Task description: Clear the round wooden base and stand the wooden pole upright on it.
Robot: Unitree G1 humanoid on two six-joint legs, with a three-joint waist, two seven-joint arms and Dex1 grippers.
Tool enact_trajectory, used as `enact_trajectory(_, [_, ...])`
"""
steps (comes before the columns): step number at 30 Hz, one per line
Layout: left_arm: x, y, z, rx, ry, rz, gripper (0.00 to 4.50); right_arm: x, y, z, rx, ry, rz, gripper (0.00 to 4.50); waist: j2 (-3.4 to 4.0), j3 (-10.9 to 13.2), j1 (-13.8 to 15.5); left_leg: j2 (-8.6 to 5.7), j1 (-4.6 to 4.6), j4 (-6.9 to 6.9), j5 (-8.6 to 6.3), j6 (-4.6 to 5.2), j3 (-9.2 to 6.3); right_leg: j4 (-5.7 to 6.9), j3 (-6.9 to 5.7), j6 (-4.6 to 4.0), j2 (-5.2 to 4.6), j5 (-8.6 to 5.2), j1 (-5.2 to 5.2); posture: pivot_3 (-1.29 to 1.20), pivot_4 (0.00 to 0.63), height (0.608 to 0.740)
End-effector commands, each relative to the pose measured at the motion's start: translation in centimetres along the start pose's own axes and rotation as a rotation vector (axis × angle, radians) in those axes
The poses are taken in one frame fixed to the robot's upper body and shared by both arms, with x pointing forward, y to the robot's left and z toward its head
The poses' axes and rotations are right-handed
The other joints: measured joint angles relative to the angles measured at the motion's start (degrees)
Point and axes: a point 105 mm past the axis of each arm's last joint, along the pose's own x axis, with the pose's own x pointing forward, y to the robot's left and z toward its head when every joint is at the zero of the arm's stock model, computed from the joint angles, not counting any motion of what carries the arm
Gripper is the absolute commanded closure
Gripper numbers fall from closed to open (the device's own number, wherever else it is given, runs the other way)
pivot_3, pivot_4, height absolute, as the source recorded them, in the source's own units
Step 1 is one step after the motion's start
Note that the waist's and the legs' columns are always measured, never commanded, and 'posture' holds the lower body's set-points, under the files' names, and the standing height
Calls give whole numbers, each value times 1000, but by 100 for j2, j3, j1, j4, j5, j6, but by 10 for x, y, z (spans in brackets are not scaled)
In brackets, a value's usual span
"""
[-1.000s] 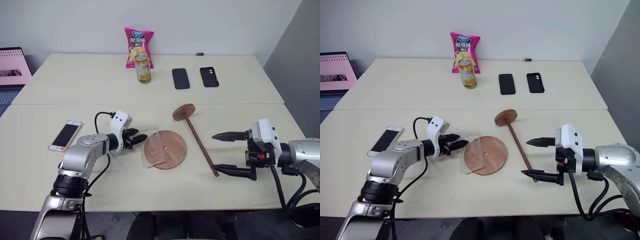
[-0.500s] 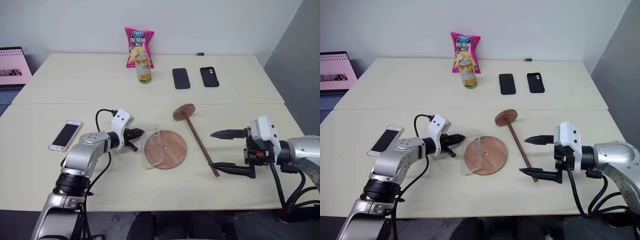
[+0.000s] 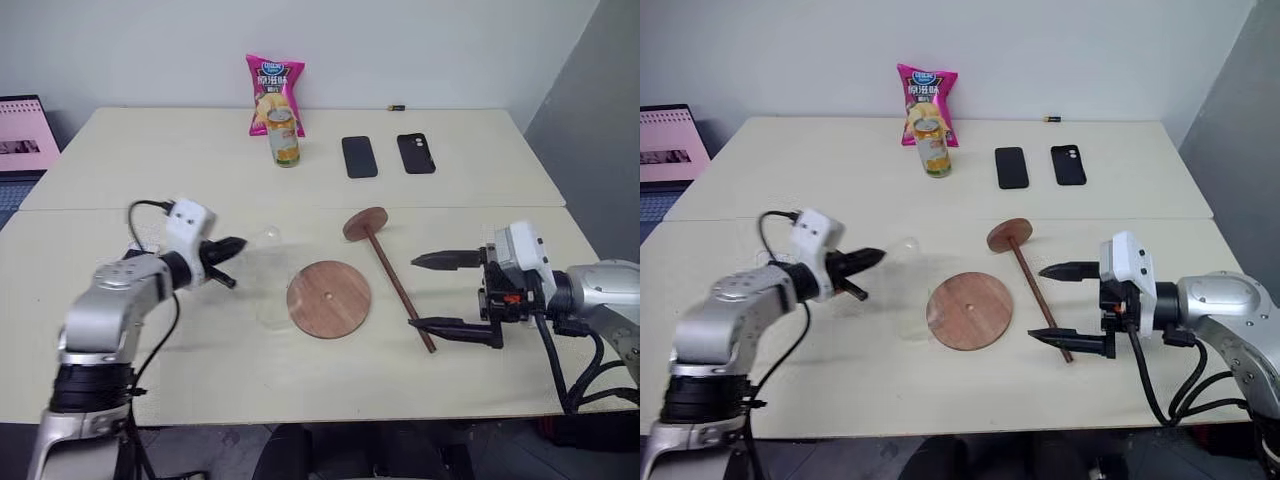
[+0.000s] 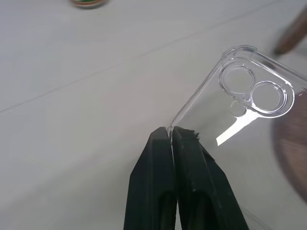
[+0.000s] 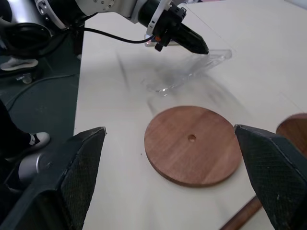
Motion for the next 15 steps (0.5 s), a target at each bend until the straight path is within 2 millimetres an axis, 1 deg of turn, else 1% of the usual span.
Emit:
enact_trajectory(1, [-34, 57, 4, -89, -54, 255, 4417, 12, -2, 12, -48, -65, 43, 0, 0, 0, -10, 0, 1, 0, 0, 1, 0, 1, 0, 0, 0, 0, -1, 0, 150, 740])
enact_trajectory(5, [-63, 100, -5, -198, -86, 470, 4417, 30, -6, 22, -86, -121, 88, 0, -1, -1, -1, 1, -1, 0, 0, 1, -2, 1, -2, 0, 0, 0, -4, 0, 150, 740])
enact_trajectory(7, [-77, 117, -16, -246, -84, 570, 4417, 41, -5, 26, -104, -148, 132, 0, -4, -2, -2, 1, -3, 1, 0, 1, -2, 1, -2, -1, -1, 1, -5, 0, 150, 740])
enact_trajectory(10, [-81, 123, -25, -280, -78, 616, 4417, 48, -4, 26, -124, -149, 178, 0, -9, -6, 24, 1, -5, 1, 0, 0, -5, 0, -5, -1, -1, 1, -6, 0, 150, 740])
enact_trajectory(15, [-90, 142, -38, -386, -103, 730, 4417, 52, -5, 27, -144, -153, 206, 0, -22, -13, 49, -3, -12, 6, 0, 0, -11, -3, -9, -2, -6, 2, -7, 0, 150, 740])
